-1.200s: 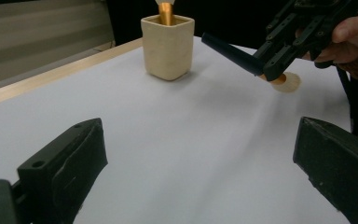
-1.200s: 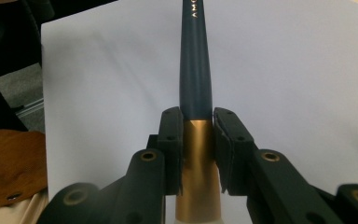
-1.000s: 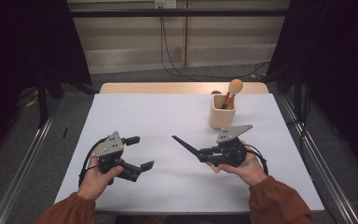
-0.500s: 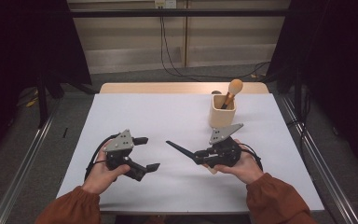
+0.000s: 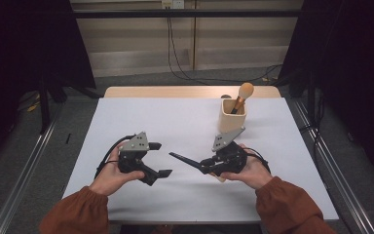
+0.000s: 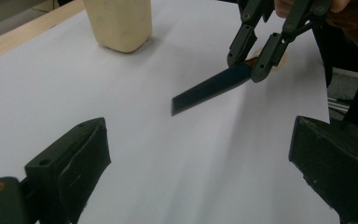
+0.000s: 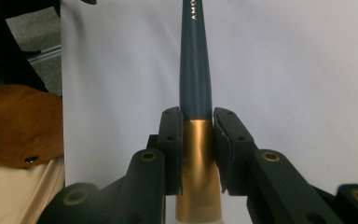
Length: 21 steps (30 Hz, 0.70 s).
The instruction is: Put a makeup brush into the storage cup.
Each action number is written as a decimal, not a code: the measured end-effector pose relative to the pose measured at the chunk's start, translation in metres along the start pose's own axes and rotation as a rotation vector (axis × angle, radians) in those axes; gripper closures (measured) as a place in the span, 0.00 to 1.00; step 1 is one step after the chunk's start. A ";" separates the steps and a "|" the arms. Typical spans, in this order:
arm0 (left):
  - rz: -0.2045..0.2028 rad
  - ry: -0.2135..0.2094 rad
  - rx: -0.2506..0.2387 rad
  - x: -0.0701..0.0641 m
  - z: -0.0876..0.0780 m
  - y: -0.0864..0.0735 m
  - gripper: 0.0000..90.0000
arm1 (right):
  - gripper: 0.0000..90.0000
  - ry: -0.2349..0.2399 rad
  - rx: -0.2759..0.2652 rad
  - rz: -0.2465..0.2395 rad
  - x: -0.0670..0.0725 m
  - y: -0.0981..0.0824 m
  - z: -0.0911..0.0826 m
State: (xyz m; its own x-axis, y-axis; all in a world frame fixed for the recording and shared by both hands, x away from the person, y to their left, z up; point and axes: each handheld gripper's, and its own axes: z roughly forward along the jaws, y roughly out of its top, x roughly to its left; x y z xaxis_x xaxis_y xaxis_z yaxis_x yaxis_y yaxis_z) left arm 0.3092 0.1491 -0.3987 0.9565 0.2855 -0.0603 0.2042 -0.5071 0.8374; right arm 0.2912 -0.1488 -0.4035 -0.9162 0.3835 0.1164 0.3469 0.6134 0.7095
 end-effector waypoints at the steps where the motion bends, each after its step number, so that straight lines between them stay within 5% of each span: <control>1: 0.006 0.004 0.010 0.000 0.000 0.001 0.06 | 0.82 0.004 0.007 -0.005 0.000 0.001 0.000; 10: 0.053 -0.004 0.112 0.000 0.009 0.011 0.07 | 0.82 0.006 0.057 -0.035 -0.001 0.008 0.001; 21: 0.091 -0.080 0.253 0.002 0.022 0.023 0.08 | 0.82 0.021 0.119 -0.070 -0.001 0.018 0.005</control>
State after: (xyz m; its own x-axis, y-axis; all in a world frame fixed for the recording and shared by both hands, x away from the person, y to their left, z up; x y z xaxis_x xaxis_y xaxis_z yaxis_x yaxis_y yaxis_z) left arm 0.3203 0.1203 -0.3910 0.9846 0.1699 -0.0422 0.1530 -0.7176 0.6794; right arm 0.2994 -0.1348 -0.3946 -0.9427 0.3227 0.0847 0.3017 0.7161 0.6294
